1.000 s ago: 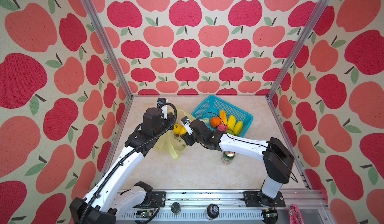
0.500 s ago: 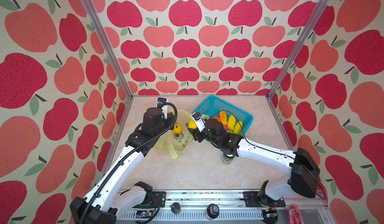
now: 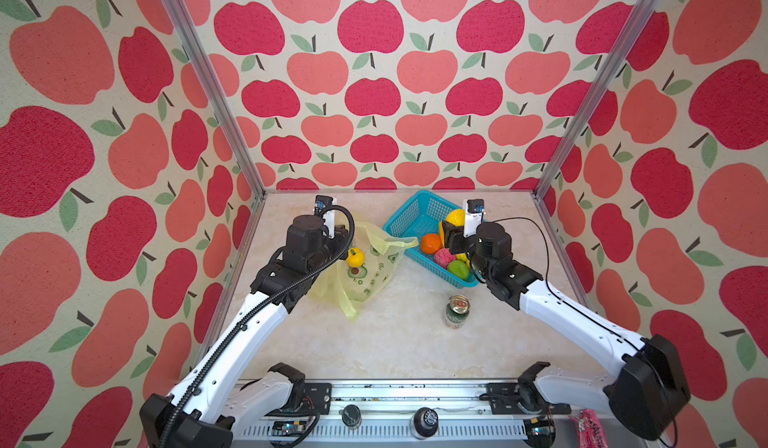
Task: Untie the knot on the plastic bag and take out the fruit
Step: 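Carry the yellow fruit with the right gripper over the teal basket, then lower the yellow fruit into the basket and open the right gripper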
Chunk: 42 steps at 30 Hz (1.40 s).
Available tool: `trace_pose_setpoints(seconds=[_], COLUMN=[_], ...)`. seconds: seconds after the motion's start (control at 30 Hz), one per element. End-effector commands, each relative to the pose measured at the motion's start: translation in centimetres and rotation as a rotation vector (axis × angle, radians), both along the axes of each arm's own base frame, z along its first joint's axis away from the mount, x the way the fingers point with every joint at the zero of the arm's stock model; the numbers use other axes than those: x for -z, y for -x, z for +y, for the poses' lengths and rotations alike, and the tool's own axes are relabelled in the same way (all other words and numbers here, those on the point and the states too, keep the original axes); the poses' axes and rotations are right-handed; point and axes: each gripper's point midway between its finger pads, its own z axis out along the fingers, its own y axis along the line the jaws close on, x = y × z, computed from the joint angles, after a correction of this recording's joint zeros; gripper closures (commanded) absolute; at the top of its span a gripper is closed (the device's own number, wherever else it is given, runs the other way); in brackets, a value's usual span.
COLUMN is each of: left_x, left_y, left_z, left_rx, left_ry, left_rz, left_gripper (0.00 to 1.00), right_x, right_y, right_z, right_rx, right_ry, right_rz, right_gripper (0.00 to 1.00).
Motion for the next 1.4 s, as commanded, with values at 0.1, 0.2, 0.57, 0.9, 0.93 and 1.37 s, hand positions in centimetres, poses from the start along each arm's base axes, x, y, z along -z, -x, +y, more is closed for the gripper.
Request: trace_pose_setpoints(seconds=[0.1, 0.2, 0.57, 0.9, 0.93, 1.37], left_x=[-1.1, -0.8, -1.1, -1.0, -1.0, -1.4], left_y=[0.1, 0.1, 0.3, 0.2, 0.2, 0.6], left_z=[-0.1, -0.1, 0.0, -0.1, -0.1, 0.2], left_rx=[0.005, 0.006, 0.005, 0.008, 0.006, 0.0], left_ry=[0.0, -0.001, 0.002, 0.004, 0.002, 0.008], left_rz=[-0.019, -0.016, -0.022, -0.022, -0.021, -0.03], left_gripper=[1.0, 1.0, 1.0, 1.0, 1.0, 1.0], right_x=[7.9, 10.8, 17.9, 19.9, 19.9, 17.9], right_y=[-3.0, -4.1, -5.6, -5.9, -6.1, -13.5], right_z=[0.5, 1.2, 3.7, 3.6, 3.6, 5.6], right_rx=[0.041, 0.033, -0.029, -0.019, -0.018, -0.007], right_ry=[0.009, 0.041, 0.116, 0.154, 0.15, 0.174], right_rz=[0.35, 0.457, 0.725, 0.795, 0.794, 0.668], right_gripper=[0.76, 0.78, 0.76, 0.65, 0.63, 0.55])
